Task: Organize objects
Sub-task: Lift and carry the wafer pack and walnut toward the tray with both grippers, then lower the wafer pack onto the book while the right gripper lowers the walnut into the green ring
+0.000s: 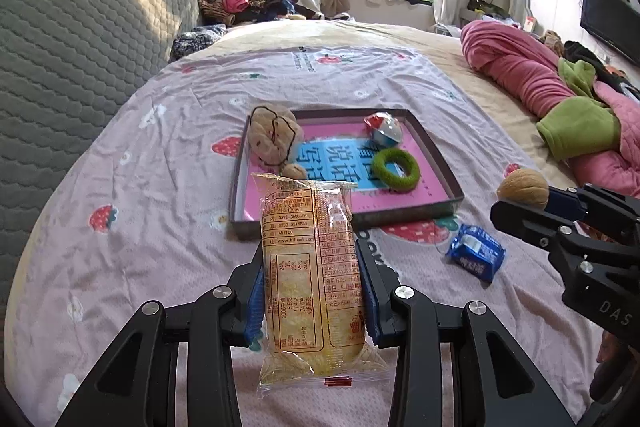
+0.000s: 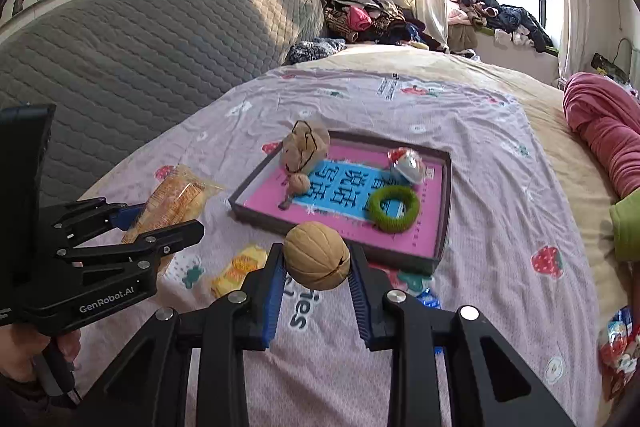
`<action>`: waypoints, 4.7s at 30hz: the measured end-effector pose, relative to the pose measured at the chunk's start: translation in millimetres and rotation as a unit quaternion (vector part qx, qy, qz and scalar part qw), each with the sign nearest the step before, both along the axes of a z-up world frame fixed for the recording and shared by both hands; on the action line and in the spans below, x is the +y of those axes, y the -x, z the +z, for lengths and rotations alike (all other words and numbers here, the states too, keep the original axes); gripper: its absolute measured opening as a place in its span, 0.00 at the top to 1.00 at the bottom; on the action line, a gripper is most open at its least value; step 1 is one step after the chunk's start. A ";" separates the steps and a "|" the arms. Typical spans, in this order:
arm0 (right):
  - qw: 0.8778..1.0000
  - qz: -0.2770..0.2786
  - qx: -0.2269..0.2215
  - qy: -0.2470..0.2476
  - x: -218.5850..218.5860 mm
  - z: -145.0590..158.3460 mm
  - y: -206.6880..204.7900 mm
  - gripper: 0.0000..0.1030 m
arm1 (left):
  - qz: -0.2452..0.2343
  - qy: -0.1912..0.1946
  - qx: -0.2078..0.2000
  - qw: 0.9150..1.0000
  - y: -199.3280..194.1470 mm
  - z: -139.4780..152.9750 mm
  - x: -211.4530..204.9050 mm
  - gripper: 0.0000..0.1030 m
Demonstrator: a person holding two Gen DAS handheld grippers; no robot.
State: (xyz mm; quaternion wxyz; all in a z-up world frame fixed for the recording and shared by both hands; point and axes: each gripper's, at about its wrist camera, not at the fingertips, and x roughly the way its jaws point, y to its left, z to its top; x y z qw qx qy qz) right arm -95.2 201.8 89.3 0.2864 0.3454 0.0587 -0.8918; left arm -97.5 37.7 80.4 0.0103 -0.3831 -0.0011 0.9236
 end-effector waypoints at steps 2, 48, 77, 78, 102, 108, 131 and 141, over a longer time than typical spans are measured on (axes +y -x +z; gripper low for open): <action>1.000 0.000 0.004 0.003 -1.7 4.6 3.6 0.70 | 0.001 0.003 0.004 1.000 5.2 3.5 -2.8 0.61; 0.995 -0.070 0.049 0.053 -3.2 0.4 136.6 0.70 | -0.007 0.019 0.044 0.999 169.9 -11.1 6.8 0.61; 0.996 -0.083 0.008 -0.010 -9.8 -76.1 172.7 0.70 | -0.037 0.025 -0.024 0.999 222.6 -95.0 27.0 0.61; 0.997 -0.082 0.008 -0.011 -9.7 -76.5 172.9 0.70 | -0.036 0.029 -0.024 0.999 222.7 -95.8 27.4 0.61; 0.996 -0.068 -0.025 -0.048 -21.3 -99.3 183.5 0.70 | -0.043 0.036 -0.064 0.996 229.1 -114.7 29.6 0.61; 0.995 -0.069 -0.040 -0.064 -23.9 -109.7 186.8 0.70 | -0.048 0.030 -0.080 0.995 231.5 -121.1 29.0 0.61; 0.992 -0.076 -0.057 -0.087 -25.4 -122.6 191.4 0.70 | -0.047 0.027 -0.087 0.995 232.6 -123.3 26.2 0.57; 0.992 -0.075 -0.053 -0.087 -26.3 -120.9 190.4 0.70 | -0.044 0.024 -0.081 0.995 232.2 -119.0 24.7 0.52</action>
